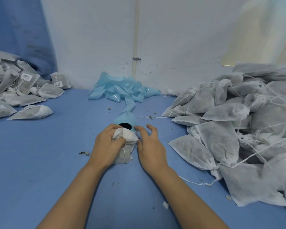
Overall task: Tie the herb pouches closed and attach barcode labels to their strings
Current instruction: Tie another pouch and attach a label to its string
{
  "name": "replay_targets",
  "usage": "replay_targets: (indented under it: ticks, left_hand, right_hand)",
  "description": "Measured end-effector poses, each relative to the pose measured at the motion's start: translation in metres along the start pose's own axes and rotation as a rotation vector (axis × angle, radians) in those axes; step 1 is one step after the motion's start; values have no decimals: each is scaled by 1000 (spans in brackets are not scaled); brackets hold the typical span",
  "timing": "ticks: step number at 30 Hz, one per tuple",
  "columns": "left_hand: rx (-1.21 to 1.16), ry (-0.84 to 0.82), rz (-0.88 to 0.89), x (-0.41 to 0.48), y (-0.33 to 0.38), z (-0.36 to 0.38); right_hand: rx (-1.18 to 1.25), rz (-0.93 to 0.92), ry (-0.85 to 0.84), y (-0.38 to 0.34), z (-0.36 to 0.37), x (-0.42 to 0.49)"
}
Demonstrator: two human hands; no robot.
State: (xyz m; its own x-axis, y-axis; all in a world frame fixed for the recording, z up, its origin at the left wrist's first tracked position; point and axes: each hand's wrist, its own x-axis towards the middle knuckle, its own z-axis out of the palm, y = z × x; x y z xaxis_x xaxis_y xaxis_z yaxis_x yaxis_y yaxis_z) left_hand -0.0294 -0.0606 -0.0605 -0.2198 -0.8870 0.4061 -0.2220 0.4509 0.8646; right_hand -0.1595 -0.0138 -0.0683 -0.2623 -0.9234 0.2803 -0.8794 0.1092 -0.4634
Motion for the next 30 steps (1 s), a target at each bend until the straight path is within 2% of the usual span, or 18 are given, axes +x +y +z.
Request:
replay_targets:
  ticks: [5, 10, 14, 18, 22, 24, 27, 30]
  left_hand:
    - [93, 10, 14, 0, -4, 1]
    - [368, 15, 2, 1, -5, 1]
    - [495, 24, 10, 4, -7, 9]
    - [454, 39, -64, 5, -11, 7]
    - [437, 23, -6, 3, -13, 7]
    - [346, -19, 53, 3, -14, 9]
    - [127, -89, 13, 1, -8, 13]
    - [8, -127, 5, -1, -4, 15]
  right_hand:
    - [46, 52, 108, 2, -7, -2]
    - [0, 15, 137, 13, -11, 1]
    - [-15, 110, 201, 21, -11, 5]
    - [25, 143, 223, 24, -9, 6]
    - [27, 118, 258, 24, -8, 6]
    - [23, 99, 278, 23, -8, 5]
    - [49, 61, 323, 22, -10, 3]
    - [110, -4, 363, 21, -11, 2]
